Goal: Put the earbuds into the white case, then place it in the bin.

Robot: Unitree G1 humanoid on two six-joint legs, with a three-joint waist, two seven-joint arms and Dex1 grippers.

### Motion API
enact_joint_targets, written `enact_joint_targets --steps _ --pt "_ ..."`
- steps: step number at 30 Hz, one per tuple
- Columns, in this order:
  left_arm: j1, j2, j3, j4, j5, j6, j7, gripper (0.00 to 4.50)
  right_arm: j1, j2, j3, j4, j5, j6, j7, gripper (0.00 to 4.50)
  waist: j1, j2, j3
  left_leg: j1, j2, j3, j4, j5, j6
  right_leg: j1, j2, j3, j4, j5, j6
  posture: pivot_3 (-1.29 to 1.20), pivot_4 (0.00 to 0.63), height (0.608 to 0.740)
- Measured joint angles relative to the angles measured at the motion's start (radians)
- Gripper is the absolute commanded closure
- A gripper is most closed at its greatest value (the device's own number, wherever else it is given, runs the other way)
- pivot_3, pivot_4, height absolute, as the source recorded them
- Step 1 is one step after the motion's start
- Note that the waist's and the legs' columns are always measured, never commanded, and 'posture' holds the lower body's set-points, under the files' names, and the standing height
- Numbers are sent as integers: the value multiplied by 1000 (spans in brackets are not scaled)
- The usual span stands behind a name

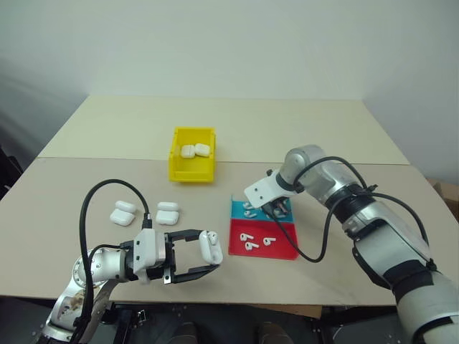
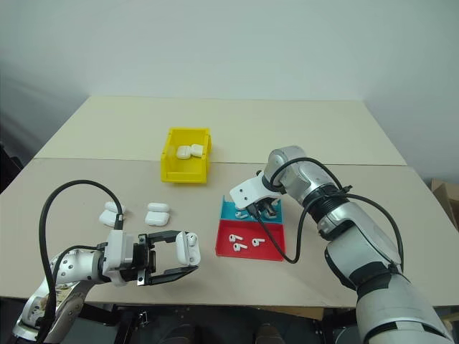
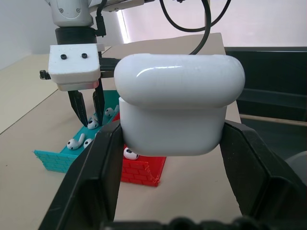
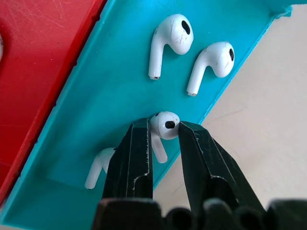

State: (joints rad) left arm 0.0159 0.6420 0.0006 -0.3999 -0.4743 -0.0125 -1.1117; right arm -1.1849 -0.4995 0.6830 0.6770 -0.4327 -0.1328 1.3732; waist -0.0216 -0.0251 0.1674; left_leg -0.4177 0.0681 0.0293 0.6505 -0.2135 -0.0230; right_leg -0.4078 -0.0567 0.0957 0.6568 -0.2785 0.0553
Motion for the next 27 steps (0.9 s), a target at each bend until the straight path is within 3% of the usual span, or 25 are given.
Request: enact_joint_targets --steps 6,12,17,21,27 --pt "-1 0 0 0 0 0 0 1751 1 0 -8 -6 1 3 -1 3717 0 0 0 0 0 0 0 0 0 0 0 0 0 0 0 0 150 740" --pt "-46 -15 -3 0 -18 17 4 1751 22 -37 -147 -170 92 177 32 3717 5 0 0 0 0 0 0 0 0 0 0 0 0 0 0 0 150 740" --pt "-175 -49 -7 -6 -69 83 44 1751 38 -115 -408 -466 270 572 36 3717 17 0 0 -1 0 -1 1 0 0 2 0 -1 -1 0 0 0 150 740" --pt "-295 -57 -26 -32 -87 188 101 1751 79 -186 -643 -738 450 998 0 3717 21 0 0 -1 0 -2 2 0 0 2 0 -2 0 0 0 0 150 740" --pt "-433 -107 -50 -40 -122 262 132 1751 111 -162 -965 -1130 721 1539 -100 3717 6 0 0 0 0 -3 2 0 0 2 1 -1 0 0 0 0 150 740"
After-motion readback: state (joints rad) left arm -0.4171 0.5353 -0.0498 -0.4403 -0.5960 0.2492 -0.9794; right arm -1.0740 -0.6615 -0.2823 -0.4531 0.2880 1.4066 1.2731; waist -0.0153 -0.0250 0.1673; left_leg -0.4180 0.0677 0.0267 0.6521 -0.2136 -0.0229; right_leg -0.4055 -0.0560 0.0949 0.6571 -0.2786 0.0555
